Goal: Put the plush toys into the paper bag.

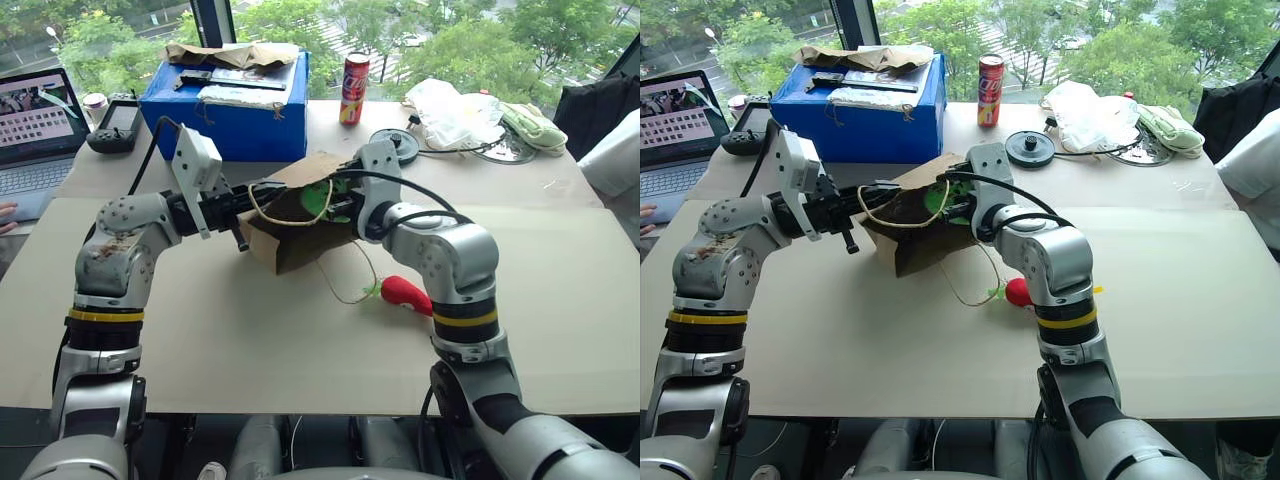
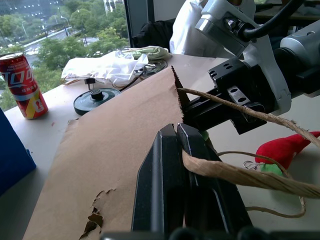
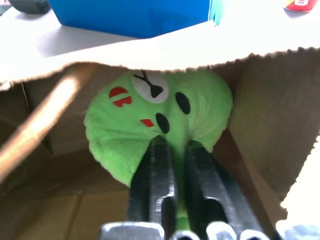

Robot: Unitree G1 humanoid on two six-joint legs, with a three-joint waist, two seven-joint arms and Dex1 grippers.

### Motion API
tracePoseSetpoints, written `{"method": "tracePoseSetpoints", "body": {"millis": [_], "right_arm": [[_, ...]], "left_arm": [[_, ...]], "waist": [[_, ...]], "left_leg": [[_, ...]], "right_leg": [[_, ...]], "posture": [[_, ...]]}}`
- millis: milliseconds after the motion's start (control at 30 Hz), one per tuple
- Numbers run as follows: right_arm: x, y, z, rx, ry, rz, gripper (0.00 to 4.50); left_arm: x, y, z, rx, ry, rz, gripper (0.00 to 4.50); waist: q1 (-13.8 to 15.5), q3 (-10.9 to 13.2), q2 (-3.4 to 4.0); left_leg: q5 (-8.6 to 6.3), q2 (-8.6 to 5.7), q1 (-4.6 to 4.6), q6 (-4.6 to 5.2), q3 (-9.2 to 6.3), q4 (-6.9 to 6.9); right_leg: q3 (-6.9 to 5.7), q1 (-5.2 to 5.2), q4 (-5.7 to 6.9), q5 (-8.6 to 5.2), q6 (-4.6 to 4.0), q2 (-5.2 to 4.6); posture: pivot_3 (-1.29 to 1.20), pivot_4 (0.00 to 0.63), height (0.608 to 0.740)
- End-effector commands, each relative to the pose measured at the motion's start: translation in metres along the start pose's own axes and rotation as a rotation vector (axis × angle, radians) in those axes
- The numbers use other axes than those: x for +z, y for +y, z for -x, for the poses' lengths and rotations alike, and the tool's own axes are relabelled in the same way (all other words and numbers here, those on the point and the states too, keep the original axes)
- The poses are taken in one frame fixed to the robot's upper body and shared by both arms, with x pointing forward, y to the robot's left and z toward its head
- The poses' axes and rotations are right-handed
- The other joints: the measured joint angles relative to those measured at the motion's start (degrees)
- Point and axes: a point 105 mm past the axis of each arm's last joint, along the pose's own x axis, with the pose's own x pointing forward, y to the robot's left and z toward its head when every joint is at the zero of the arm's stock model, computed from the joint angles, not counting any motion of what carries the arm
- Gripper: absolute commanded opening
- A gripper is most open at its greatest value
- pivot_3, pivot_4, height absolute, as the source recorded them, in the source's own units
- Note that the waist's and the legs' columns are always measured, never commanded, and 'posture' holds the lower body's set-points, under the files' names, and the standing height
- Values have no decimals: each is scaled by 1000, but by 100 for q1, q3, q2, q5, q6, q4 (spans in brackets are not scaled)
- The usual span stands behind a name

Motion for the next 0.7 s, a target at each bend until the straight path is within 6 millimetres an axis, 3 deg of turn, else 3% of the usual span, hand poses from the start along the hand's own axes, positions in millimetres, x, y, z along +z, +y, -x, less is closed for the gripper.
{"method": "tracePoseSetpoints", "body": {"millis": [33,267,500,633,700], "right_arm": [[15,2,4,-1,-66,-11,1908],[20,-2,10,7,-73,-27,4377],[15,-13,42,94,-48,47,4446],[-1,-29,77,174,9,150,4446],[-18,-37,98,229,89,222,4446]], "left_arm": [[12,-2,1,-8,-27,-34,0],[10,0,1,-1,-21,-32,0],[10,1,1,0,-20,-29,0],[9,3,1,3,-18,-28,0],[8,3,2,4,-16,-27,0]], "waist": [[-1,0,0],[0,1,1],[20,1,1],[35,1,1],[47,2,2]], "left_leg": [[0,0,0,0,0,0],[0,0,1,0,0,0],[0,0,-1,0,-2,-1],[-3,-2,-3,4,-3,-2],[-3,-5,-4,5,-2,-1]], "right_leg": [[0,0,-1,0,0,0],[-1,1,-1,0,0,-1],[-3,2,-4,0,0,-3],[-8,5,-14,-1,2,-14],[-6,5,-21,-1,3,-15]], "posture": [[0,150,739],[0,150,739],[0,150,739],[0,150,739],[0,150,739]]}}
